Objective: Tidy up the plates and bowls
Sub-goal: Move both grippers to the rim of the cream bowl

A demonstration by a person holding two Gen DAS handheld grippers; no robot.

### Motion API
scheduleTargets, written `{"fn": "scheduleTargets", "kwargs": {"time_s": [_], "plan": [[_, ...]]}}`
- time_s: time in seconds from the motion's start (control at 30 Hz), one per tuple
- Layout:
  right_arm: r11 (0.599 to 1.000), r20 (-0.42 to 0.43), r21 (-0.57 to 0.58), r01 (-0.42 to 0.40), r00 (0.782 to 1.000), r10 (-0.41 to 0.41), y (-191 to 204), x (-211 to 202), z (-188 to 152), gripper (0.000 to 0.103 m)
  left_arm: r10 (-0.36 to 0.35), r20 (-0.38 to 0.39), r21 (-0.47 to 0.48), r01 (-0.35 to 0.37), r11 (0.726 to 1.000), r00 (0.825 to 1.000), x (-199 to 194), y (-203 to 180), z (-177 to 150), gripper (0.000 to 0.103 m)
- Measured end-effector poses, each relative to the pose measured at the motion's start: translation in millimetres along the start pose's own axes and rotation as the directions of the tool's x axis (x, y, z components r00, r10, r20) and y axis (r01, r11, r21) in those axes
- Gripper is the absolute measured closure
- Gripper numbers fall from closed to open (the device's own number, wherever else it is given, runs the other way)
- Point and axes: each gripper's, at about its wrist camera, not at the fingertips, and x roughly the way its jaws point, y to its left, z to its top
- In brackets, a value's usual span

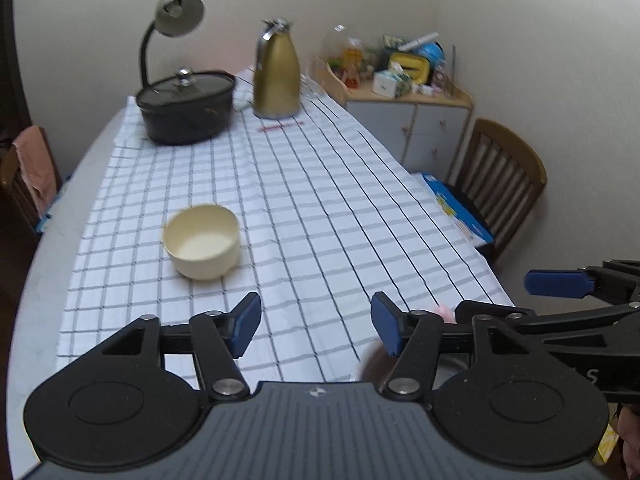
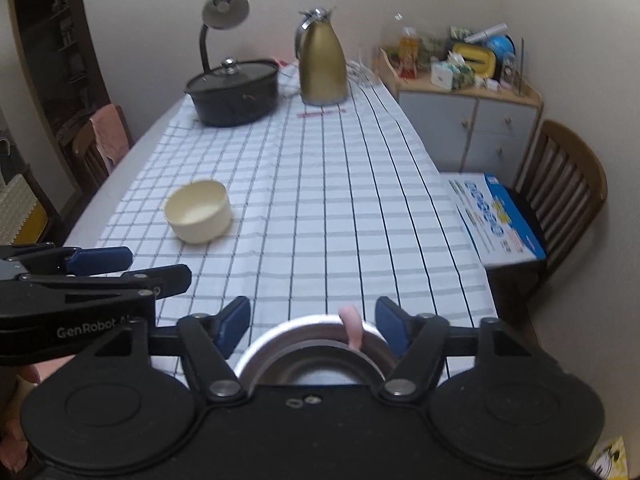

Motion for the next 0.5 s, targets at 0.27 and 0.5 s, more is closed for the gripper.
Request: {"fn": "scheduleTargets", "kwargs": {"time_s": [0.27,0.5], "plan": [[0.999,0.076,-0.017,-0.036,0.996,0.037,13,3,34,0.001,0.058,0.077,-0.089,-0.052,0.995,0.995,-5,34,24,0.026],[0.994,0.116,-0.068,-0.091,0.988,0.099,28,19,63,0.0,0.114,0.092,-0.121,-0.102,0.987,0.989,8,58,45,0.026]]}}
